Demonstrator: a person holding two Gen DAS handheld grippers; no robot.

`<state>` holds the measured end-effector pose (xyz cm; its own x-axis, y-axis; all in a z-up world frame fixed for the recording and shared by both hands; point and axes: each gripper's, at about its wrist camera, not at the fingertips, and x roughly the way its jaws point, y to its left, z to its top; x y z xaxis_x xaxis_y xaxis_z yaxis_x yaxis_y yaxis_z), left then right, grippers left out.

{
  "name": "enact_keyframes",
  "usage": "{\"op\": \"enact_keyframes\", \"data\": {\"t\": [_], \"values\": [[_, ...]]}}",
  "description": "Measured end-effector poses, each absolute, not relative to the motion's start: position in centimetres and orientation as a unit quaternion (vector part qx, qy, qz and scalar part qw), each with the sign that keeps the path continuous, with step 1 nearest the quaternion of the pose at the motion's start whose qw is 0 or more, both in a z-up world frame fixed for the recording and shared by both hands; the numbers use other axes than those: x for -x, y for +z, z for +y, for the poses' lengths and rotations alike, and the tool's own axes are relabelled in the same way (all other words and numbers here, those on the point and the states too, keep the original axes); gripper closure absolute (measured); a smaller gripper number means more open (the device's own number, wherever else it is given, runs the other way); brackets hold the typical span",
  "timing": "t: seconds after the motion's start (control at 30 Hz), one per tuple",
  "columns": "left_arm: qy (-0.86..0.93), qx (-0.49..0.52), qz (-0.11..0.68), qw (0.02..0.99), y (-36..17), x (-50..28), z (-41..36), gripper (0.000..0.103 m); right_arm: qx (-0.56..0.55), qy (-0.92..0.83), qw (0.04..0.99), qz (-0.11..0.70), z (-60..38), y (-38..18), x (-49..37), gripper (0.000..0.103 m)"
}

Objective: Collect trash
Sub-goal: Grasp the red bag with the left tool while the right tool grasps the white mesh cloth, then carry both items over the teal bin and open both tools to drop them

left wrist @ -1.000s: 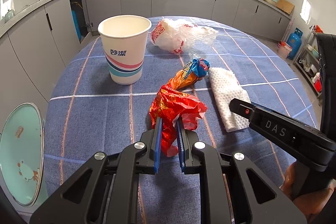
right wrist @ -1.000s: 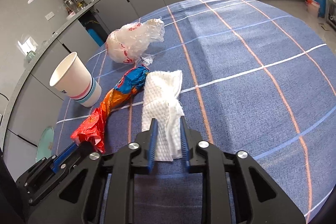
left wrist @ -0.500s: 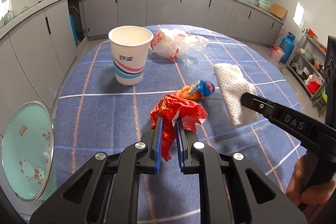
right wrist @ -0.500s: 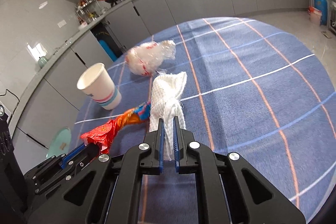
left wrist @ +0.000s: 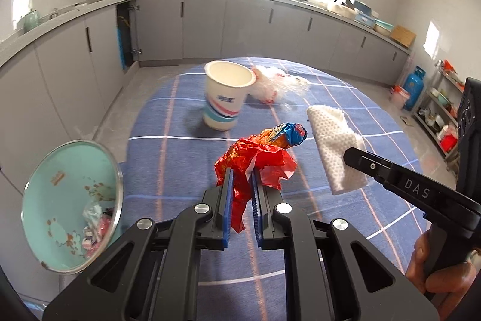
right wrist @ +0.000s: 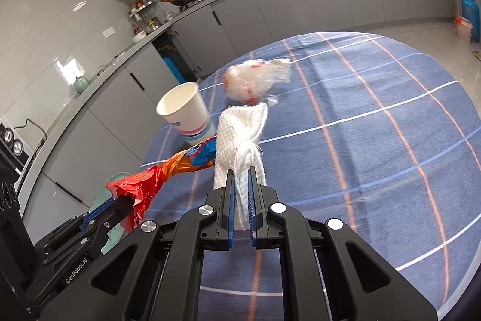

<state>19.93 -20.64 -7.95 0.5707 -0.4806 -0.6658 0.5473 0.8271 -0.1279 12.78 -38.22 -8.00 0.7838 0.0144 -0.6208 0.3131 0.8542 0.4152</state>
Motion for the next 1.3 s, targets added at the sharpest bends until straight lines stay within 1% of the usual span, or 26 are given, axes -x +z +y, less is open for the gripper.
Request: {"op": "enact_keyframes", "data": {"t": [0.4, 0.87, 1.1, 1.3], "values": [[-0.239, -0.037, 0.355, 0.903, -7.5, -20.6, -16.0, 0.091, -0.234, -0.048, 0.915, 0.325, -33.8, -7.2, -14.6, 0.094], [-0.144, 0.002, 0.346, 0.927, -6.7, -22.4, -8.1, 0.091, -0.193, 0.020, 0.924, 0.331, -27.1, -6.0, -18.3, 0.094], [-0.087, 0.014, 0.346, 0.934, -7.1, -23.4, -4.1, 0.091, -0.174, 0.055, 0.923, 0.338, -23.4, -5.9, -20.1, 0.094], [-0.053, 0.022, 0.355, 0.933, -8.0, -24.2, -2.2, 0.091, -0.157, 0.075, 0.921, 0.348, -20.3, -6.3, -22.0, 0.094]]}}
